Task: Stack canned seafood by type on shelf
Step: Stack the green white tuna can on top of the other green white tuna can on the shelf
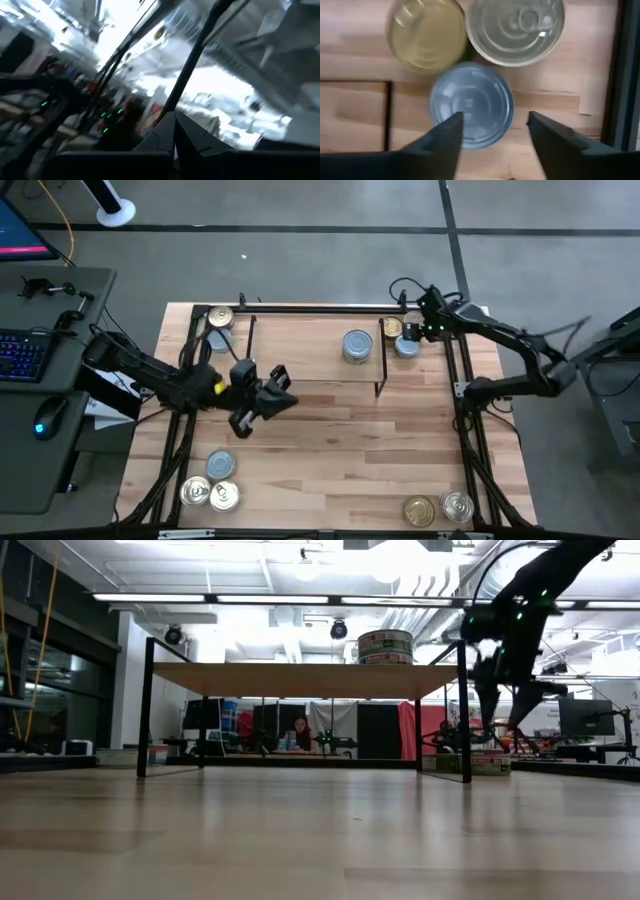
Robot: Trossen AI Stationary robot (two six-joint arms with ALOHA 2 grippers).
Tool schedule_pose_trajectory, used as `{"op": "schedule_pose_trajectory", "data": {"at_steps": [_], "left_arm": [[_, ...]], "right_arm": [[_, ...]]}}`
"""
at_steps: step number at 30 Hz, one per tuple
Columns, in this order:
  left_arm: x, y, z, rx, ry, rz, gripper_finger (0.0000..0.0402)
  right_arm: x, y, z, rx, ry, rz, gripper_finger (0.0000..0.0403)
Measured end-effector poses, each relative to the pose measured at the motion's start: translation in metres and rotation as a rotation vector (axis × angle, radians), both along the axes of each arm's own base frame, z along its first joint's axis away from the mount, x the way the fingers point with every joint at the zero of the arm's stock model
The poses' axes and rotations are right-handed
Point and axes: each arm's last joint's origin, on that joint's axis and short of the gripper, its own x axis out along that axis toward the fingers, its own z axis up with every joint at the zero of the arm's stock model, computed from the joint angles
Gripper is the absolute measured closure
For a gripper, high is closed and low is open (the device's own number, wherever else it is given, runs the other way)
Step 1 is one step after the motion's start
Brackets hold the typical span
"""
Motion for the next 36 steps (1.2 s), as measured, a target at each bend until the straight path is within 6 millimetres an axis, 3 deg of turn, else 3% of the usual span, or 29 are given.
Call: {"op": "schedule_pose_trajectory", "data": {"at_steps": [6, 12, 24, 31, 36], "left_arm": [[0.004, -0.023, -0.002, 0.079, 0.261, 0.117, 0.0401], [0.002, -0.031, -0.008, 0.145, 0.434, 0.251, 0.0402], [0.002, -0.032, -0.017, 0.157, 0.524, 0.286, 0.0401], [0.001, -0.033, -0.021, 0.191, 0.553, 0.286, 0.0402], [0.000, -0.033, -0.027, 0.228, 0.605, 0.286, 0.0401]], "right_arm": [[0.021, 0.002, -0.013, 0.000, 0.038, 0.102, 0.0383], [0.031, 0.003, -0.025, -0.041, 0.150, 0.098, 0.0399], [0.050, 0.007, -0.047, -0.001, 0.190, 0.120, 0.0402], [0.041, 0.038, -0.043, 0.123, 0.390, 0.236, 0.0403], [0.025, 0.075, -0.050, 0.162, 0.352, 0.220, 0.0403]]}}
